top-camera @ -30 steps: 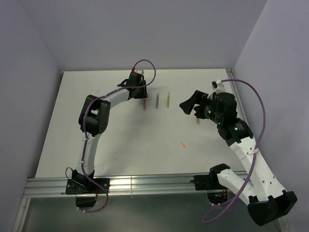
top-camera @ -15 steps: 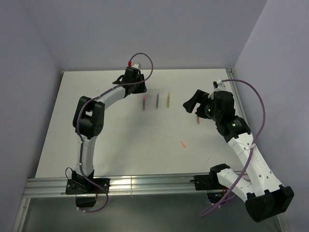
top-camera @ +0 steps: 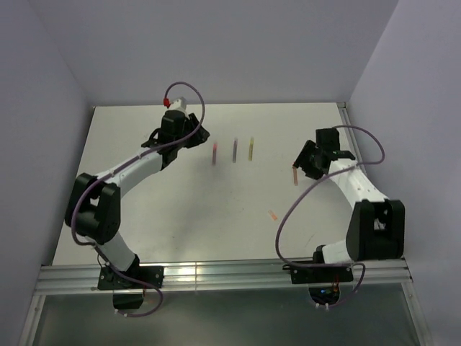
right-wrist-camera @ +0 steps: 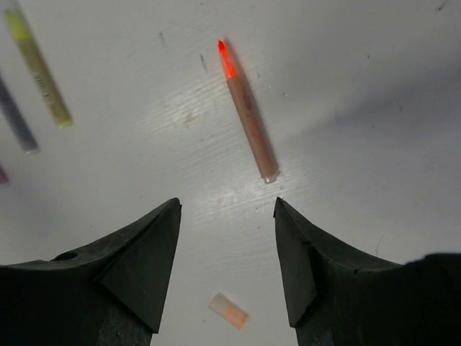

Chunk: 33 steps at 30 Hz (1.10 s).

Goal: Insert the pens into the pen caps

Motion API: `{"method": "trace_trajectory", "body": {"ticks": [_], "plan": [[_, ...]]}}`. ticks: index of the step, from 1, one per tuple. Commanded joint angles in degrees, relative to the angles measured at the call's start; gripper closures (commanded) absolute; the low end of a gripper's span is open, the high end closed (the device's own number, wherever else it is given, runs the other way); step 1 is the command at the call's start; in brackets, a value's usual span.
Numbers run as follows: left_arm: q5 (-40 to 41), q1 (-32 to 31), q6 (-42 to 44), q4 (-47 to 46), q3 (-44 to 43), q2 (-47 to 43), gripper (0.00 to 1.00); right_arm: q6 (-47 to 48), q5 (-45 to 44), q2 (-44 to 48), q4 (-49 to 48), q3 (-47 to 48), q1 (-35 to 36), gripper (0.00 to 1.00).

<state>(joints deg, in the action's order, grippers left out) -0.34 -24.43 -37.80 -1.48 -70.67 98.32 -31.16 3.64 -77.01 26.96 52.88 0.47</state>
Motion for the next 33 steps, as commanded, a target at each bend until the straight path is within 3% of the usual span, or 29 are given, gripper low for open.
{"method": "trace_trajectory", "body": {"ticks": [1, 5, 7, 15, 33], "plan": [[-0.72, -4.82, -3.69, -7.75, 4.74, -8.66, 0.57, 1.45, -3.28, -8.2, -1.12, 6.17, -0.03, 0.38], [0.08, -9.49, -2.28, -8.01, 9.66, -15.43, 0.56, 2.5, -3.55, -14.47, -0.07, 10.83, -0.03, 0.47], [-0.54, -10.03, -2.45, -8.37, 11.25, -18.86, 0.55, 3.12, -8.27, -17.62, 1.33, 13.9, 0.14, 0.48], [-2.12, -10.38, -2.89, -9.86, 16.44, -25.28, 0.55, 5.58, -11.9, -24.14, 3.63, 18.22, 1.29, 0.49], [-3.88, -10.56, -2.89, -11.71, 18.2, -24.76, 0.55, 6.37, -16.64, -30.56, 3.98, 20.94, 6.39, 0.5]]}}
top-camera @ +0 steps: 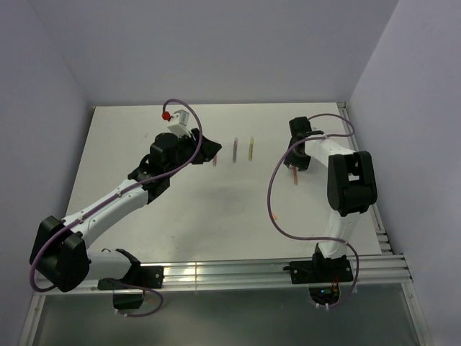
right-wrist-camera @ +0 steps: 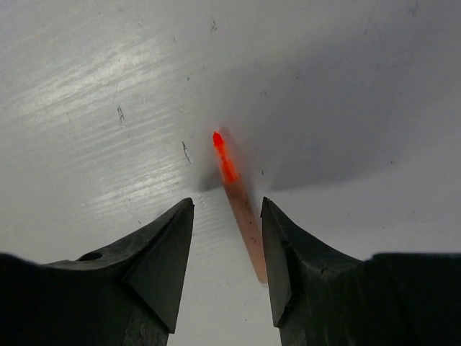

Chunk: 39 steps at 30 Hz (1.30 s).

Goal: Insert the pens into the pen caps

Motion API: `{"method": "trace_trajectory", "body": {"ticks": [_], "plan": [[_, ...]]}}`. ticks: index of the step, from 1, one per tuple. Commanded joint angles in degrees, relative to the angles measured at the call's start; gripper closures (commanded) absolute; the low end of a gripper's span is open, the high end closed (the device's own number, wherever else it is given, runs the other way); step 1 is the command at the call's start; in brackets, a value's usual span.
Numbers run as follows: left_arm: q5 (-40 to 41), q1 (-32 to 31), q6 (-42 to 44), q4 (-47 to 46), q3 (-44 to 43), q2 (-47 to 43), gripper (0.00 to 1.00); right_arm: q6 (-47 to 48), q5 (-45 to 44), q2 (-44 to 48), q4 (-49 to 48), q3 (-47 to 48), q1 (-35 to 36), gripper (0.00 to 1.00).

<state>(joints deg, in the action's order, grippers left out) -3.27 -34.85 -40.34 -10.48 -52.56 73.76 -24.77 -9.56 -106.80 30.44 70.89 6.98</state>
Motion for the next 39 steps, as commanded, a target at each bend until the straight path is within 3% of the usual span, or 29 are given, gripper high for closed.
{"method": "trace_trajectory", "body": {"ticks": [1, 15, 23, 29, 35, 39], "plan": [[-0.95, -0.22, -0.27, -2.79, 0.35, -0.1, 0.55, 0.08, -3.71, -0.86, 0.5, 3.02, -0.13, 0.5], [-1.74, -0.22, -0.44, -2.61, -0.62, 1.13, 0.56, 2.19, 0.5, -4.2, -0.11, 3.99, -1.0, 0.52], [-1.74, -0.22, -0.88, -1.74, -0.88, 1.21, 0.57, 2.01, 2.27, -3.85, -0.2, 2.94, -1.27, 0.72], [-3.49, -0.39, -2.02, -1.91, -0.79, 1.3, 0.57, 2.1, 2.53, -2.89, -0.46, 1.62, -1.36, 1.0], [-7.89, -0.31, -3.17, -4.1, 0.7, 0.95, 0.56, 0.7, 6.12, 2.19, -2.57, -1.72, -1.27, 1.0], [-15.15, -0.04, -5.27, -7.61, 2.89, 1.21, 0.55, -0.62, 9.3, 9.14, -4.77, -4.62, -0.14, 1.0]]}}
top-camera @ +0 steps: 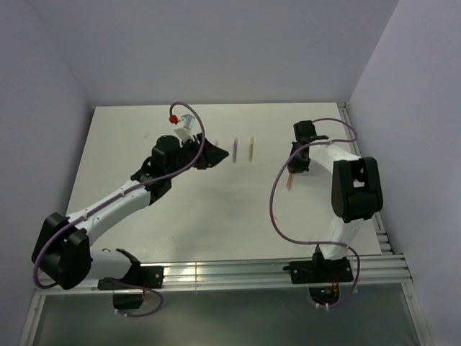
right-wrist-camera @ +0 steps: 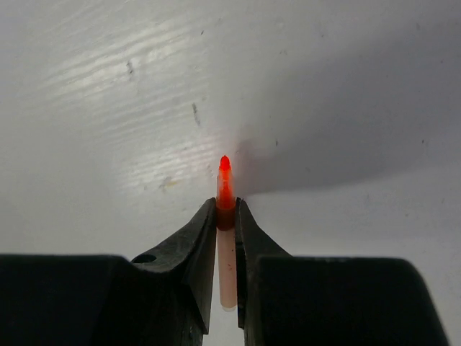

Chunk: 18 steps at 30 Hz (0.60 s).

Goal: Insert the pens into the pen caps

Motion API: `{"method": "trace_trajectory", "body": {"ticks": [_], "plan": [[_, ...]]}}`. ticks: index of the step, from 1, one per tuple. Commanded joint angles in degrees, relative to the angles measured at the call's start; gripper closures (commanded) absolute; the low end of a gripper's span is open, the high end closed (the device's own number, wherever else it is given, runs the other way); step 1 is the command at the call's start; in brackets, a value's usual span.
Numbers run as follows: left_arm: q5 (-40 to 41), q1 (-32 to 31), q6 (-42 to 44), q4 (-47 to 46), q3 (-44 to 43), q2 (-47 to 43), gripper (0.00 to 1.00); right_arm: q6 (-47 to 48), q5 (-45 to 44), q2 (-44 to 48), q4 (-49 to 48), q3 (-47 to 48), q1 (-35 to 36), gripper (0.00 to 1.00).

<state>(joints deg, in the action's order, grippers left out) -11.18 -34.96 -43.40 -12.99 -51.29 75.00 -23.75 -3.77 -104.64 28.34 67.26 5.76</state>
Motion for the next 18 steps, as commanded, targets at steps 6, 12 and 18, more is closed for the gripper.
{"method": "trace_trajectory", "body": {"ticks": [6, 12, 18], "plan": [[-16.84, 2.0, -9.16, -18.99, 8.39, -0.12, 0.53, -6.91, 7.1, 18.14, -5.56, -3.19, 9.6, 1.0], [-19.4, 2.0, -9.34, -20.93, 10.32, -0.38, 0.53, -14.29, 11.5, 24.83, -11.98, -4.6, 16.91, 1.0], [-20.28, 2.0, -9.16, -18.83, 9.2, -0.12, 0.54, -17.91, 11.24, 27.03, -14.53, -3.54, 23.06, 1.0]]}}
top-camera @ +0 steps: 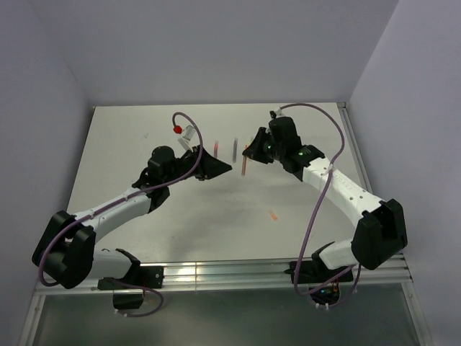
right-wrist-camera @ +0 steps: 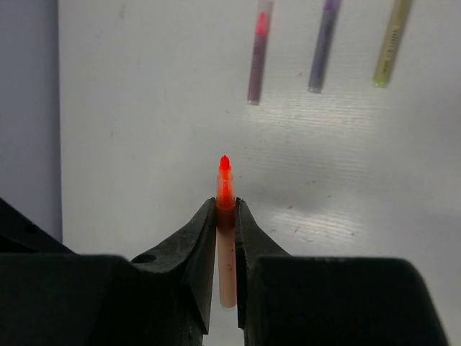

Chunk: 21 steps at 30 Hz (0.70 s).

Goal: Insert the pens into the pen caps

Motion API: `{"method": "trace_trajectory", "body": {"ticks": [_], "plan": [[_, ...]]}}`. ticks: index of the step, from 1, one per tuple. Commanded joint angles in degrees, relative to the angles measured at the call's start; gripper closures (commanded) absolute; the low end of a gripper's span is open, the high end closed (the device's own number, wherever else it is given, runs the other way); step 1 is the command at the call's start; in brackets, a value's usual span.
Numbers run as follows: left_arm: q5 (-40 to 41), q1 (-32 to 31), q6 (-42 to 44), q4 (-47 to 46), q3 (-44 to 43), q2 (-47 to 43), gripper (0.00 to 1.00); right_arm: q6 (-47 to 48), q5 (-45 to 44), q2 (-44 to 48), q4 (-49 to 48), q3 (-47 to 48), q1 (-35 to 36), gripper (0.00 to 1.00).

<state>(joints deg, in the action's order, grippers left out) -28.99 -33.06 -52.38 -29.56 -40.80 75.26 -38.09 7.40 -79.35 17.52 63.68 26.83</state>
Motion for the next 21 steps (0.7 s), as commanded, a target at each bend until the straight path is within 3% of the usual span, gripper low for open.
{"method": "trace_trajectory", "body": {"ticks": [1, 12, 21], "plan": [[-2.56, 0.19, -0.27, -2.6, -1.39, -0.21, 0.53, -3.92, -0.01, 1.92, -4.07, 0.13, 2.52, 1.0], [-0.28, 0.1, 1.31, 3.01, -2.45, 1.29, 0.53, -6.12, 0.51, 2.44, -5.57, 1.27, 6.39, 1.0], [-0.36, -0.34, 0.53, 1.7, -3.06, 3.48, 0.53, -6.74, 0.6, 2.89, -5.48, 1.97, 8.33, 1.0]]}}
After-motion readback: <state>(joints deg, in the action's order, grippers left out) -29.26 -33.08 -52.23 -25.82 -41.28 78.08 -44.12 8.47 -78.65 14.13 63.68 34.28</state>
